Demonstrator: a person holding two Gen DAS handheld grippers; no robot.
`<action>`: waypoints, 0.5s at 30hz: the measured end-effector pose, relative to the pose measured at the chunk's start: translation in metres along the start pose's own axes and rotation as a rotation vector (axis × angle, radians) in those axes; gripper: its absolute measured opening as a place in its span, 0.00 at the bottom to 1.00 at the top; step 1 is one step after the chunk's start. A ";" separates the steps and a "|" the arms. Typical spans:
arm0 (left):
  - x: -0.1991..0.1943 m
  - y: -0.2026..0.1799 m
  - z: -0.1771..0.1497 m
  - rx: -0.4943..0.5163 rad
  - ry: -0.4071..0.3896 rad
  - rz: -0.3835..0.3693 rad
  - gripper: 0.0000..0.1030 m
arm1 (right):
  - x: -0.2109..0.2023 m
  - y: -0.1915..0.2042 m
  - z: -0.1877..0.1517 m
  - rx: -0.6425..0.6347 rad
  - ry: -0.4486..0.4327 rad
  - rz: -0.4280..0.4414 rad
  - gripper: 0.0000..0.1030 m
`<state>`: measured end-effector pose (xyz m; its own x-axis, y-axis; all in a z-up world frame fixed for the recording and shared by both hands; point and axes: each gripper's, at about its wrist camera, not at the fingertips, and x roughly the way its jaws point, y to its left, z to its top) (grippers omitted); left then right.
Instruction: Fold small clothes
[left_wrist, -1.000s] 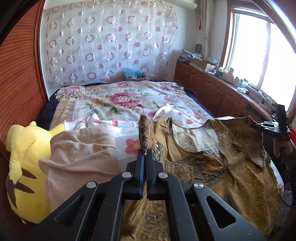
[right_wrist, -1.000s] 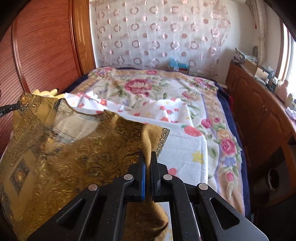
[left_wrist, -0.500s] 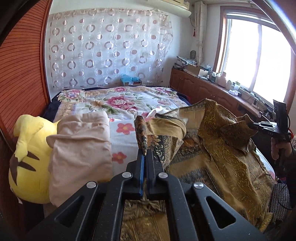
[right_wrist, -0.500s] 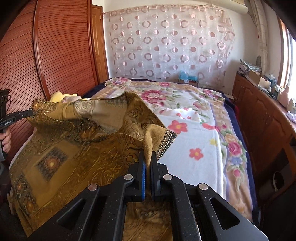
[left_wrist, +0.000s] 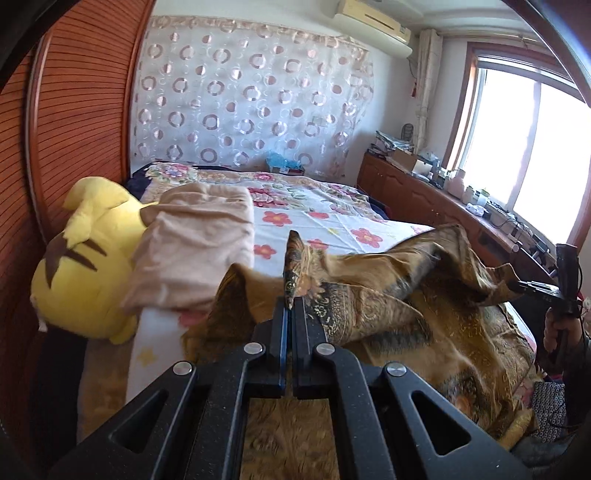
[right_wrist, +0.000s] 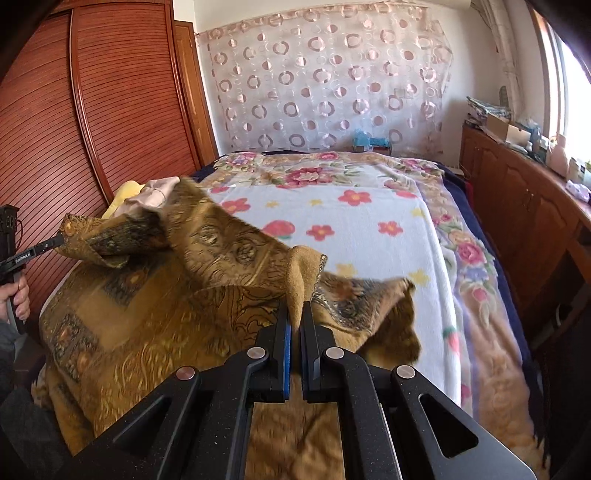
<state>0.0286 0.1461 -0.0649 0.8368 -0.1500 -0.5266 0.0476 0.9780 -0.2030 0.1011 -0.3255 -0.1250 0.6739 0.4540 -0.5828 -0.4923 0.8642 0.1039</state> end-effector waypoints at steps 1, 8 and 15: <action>-0.004 0.002 -0.003 -0.003 -0.003 0.006 0.02 | -0.004 0.000 -0.003 0.005 0.007 -0.001 0.03; -0.040 0.011 -0.020 -0.022 -0.002 0.028 0.02 | -0.041 0.006 -0.025 0.020 0.028 0.009 0.03; -0.061 0.016 -0.039 -0.019 0.027 0.040 0.02 | -0.061 0.009 -0.030 0.009 0.053 0.020 0.03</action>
<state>-0.0432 0.1654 -0.0677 0.8229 -0.1154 -0.5563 0.0041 0.9803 -0.1973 0.0391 -0.3515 -0.1124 0.6338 0.4592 -0.6224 -0.5003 0.8571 0.1228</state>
